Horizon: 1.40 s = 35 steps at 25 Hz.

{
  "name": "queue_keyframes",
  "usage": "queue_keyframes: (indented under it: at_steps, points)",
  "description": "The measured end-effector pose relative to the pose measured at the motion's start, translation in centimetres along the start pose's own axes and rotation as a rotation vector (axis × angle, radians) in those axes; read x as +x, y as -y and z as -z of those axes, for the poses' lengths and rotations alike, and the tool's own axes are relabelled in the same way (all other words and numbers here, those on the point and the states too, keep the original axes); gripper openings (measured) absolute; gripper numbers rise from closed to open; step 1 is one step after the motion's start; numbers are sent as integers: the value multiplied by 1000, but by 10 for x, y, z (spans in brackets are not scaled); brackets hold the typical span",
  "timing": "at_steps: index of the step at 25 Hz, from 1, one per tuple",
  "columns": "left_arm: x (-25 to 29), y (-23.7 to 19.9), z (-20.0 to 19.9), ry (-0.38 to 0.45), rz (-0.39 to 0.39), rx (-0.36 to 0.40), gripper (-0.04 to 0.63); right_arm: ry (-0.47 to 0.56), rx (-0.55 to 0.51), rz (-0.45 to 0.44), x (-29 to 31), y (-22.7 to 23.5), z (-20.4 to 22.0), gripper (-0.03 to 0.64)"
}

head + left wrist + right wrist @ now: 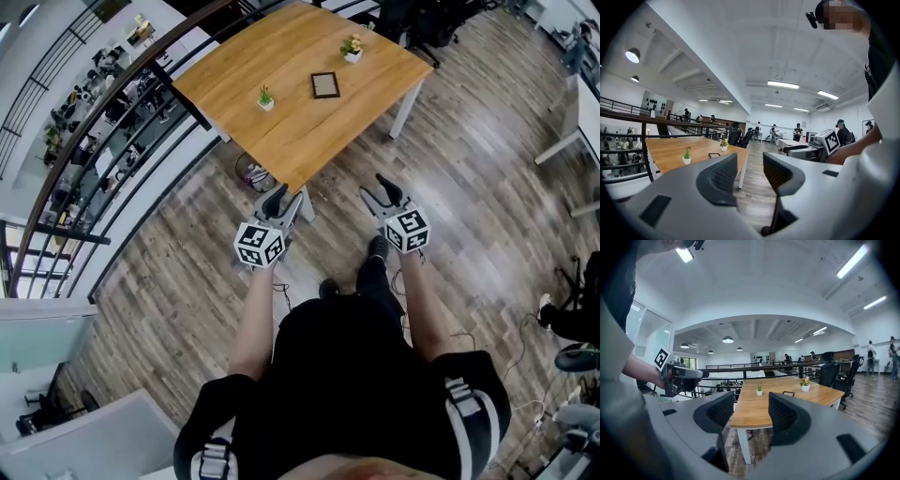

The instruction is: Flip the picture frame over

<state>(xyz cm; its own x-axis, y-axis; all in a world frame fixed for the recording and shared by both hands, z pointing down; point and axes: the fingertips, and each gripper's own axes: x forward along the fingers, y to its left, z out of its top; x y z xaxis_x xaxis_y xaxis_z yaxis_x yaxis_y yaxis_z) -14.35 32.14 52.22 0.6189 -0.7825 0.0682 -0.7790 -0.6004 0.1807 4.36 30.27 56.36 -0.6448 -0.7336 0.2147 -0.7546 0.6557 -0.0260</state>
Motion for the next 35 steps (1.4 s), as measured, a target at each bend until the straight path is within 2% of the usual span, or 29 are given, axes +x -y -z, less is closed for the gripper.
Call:
queue_keyframes:
  at_steps: [2, 4, 7, 14, 20, 35]
  points:
    - [2, -5, 1, -3, -21, 4, 201, 10, 3, 8, 3, 3, -1, 277]
    - [3, -12, 1, -6, -51, 15, 281, 24, -3, 27, 6, 6, -2, 360]
    - [4, -17, 1, -8, -64, 22, 302, 28, -20, 42, 9, 8, -2, 400]
    - [6, -23, 4, -12, -64, 13, 302, 0, -20, 18, 18, 8, 3, 400]
    - [15, -28, 11, -34, -67, 5, 301, -10, -10, 10, 26, 18, 6, 368]
    - [79, -50, 11, -67, -121, -27, 301, -37, 30, -12, 62, 91, 6, 334]
